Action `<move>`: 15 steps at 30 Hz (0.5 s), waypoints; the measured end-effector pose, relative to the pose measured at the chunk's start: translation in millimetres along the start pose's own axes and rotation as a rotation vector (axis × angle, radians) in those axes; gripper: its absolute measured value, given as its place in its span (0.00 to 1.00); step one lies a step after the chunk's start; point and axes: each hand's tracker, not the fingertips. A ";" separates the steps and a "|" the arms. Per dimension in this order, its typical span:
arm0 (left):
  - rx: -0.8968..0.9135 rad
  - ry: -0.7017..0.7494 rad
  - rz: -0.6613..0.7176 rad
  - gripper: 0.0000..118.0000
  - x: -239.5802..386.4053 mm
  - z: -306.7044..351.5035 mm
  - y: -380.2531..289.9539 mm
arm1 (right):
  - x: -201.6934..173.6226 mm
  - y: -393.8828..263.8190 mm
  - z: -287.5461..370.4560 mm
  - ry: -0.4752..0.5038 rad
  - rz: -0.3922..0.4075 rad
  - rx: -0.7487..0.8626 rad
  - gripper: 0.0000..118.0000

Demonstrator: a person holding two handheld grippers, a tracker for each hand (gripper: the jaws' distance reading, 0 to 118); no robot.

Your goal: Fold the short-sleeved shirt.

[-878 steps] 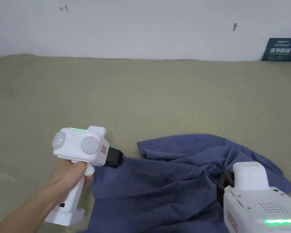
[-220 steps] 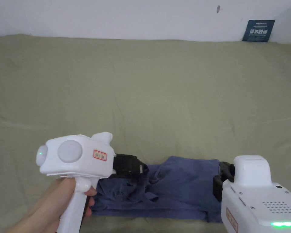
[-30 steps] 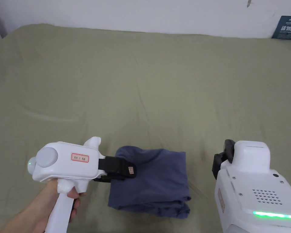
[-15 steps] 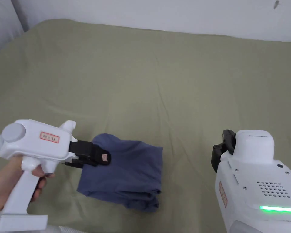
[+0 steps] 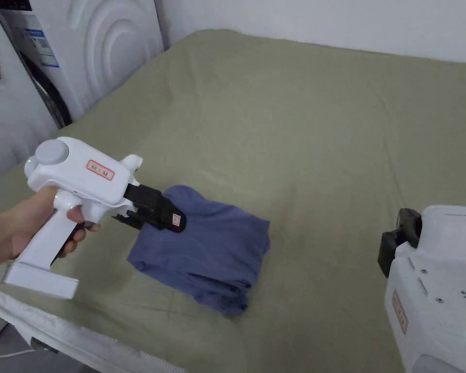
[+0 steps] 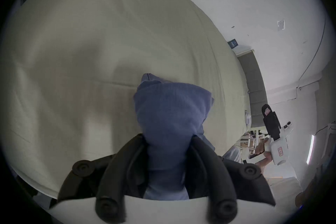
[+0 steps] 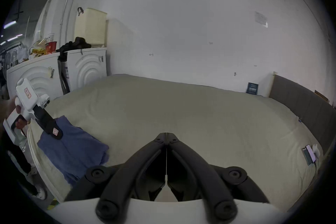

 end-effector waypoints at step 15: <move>0.005 0.114 -0.018 0.26 -32.9 23.6 27.4 | -28.6 -0.4 -18.9 0.056 -0.026 -0.032 0.01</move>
